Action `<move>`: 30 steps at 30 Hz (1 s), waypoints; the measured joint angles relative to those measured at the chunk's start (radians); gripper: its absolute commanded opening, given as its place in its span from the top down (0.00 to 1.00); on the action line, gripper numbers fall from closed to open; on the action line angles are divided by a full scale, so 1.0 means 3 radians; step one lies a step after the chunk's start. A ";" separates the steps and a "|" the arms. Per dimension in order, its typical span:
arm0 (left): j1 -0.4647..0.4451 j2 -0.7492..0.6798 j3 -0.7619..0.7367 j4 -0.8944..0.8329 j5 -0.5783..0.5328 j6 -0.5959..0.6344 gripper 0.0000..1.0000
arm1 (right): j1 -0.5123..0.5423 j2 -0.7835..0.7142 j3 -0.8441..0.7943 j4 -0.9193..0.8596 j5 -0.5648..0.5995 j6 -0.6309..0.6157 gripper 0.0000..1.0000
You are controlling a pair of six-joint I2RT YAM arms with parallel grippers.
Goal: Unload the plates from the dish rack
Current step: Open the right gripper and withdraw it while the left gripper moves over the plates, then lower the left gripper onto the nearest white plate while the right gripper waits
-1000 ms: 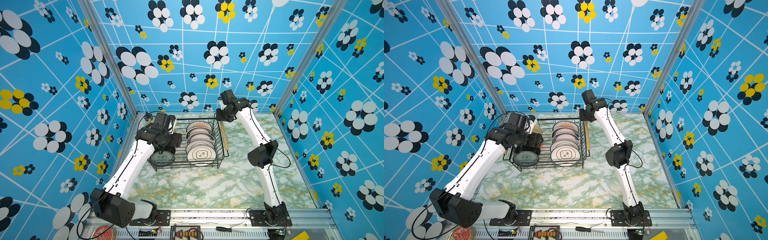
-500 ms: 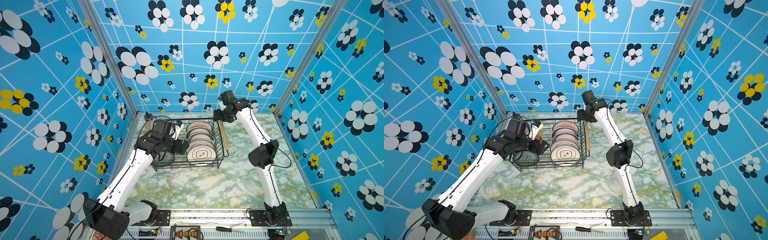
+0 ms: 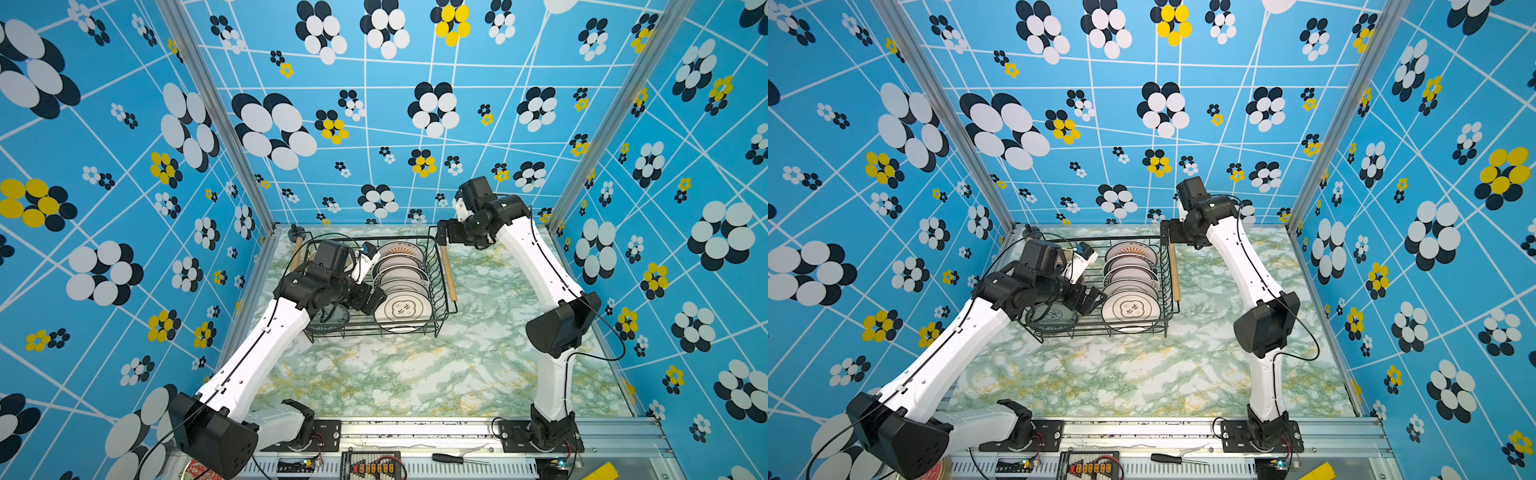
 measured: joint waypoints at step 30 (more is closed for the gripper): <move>-0.0476 0.0843 0.0242 -0.0112 0.0038 0.1102 0.09 | -0.0430 -0.2280 -0.3466 0.0956 -0.0401 -0.0032 0.01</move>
